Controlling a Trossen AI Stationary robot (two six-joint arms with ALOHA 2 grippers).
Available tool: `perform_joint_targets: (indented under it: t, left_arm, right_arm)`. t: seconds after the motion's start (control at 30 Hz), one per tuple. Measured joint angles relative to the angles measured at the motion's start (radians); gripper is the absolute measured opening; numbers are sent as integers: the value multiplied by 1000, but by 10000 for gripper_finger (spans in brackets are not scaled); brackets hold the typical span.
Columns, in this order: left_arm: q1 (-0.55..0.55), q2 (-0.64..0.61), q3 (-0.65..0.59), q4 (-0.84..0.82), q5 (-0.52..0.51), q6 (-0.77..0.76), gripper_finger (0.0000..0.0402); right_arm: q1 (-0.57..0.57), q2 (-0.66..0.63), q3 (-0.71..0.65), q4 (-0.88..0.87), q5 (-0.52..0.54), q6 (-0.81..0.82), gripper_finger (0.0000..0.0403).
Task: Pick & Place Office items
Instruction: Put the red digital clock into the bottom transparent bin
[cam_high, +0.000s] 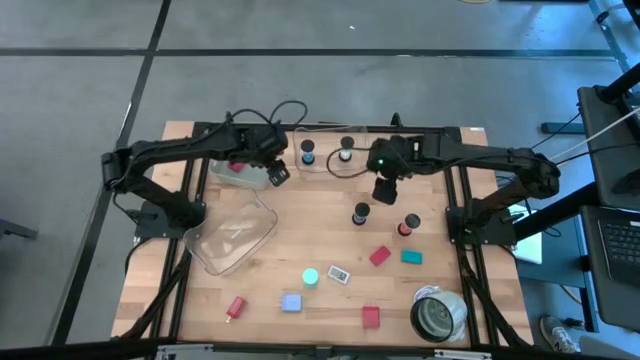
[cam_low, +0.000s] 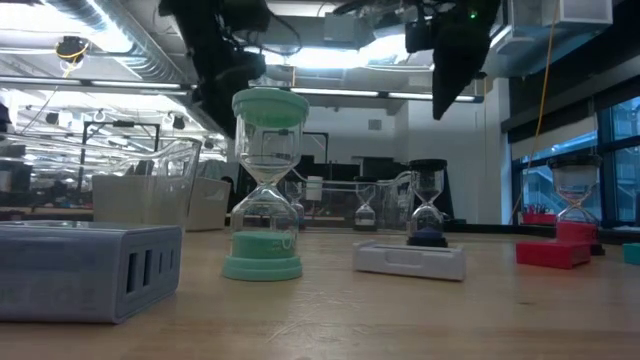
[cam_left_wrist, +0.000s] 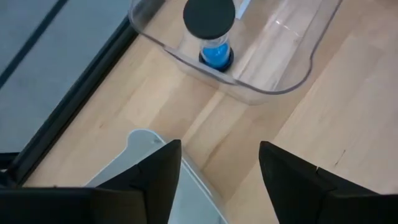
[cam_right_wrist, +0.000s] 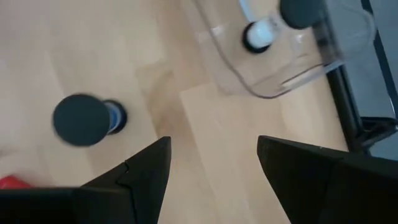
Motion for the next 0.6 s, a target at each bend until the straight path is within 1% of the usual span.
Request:
perform_joint_targets:
  t: [0.13,0.2,0.3,0.4,0.5,0.6]
  left_arm:
    - [-48,-37,0,-2,-44,-40,207]
    - [-75,-60,0,-2,-62,-62,207]
    - [-116,-97,0,-2,-103,-93,207]
    - [-158,-131,0,-2,-130,-127,207]
    - [-198,-157,-2,6,-152,-158,205]
    - [-235,-170,-2,34,-166,-176,205]
  right_arm:
    - [70,0,0,-50,1,27,242]
    - [112,-5,-16,-47,3,29,242]
    - [175,-19,-74,-8,3,28,242]
    - [236,-41,-170,54,-5,28,242]
    - [289,-61,-270,169,-74,25,242]
    - [330,-66,-353,320,-186,-2,242]
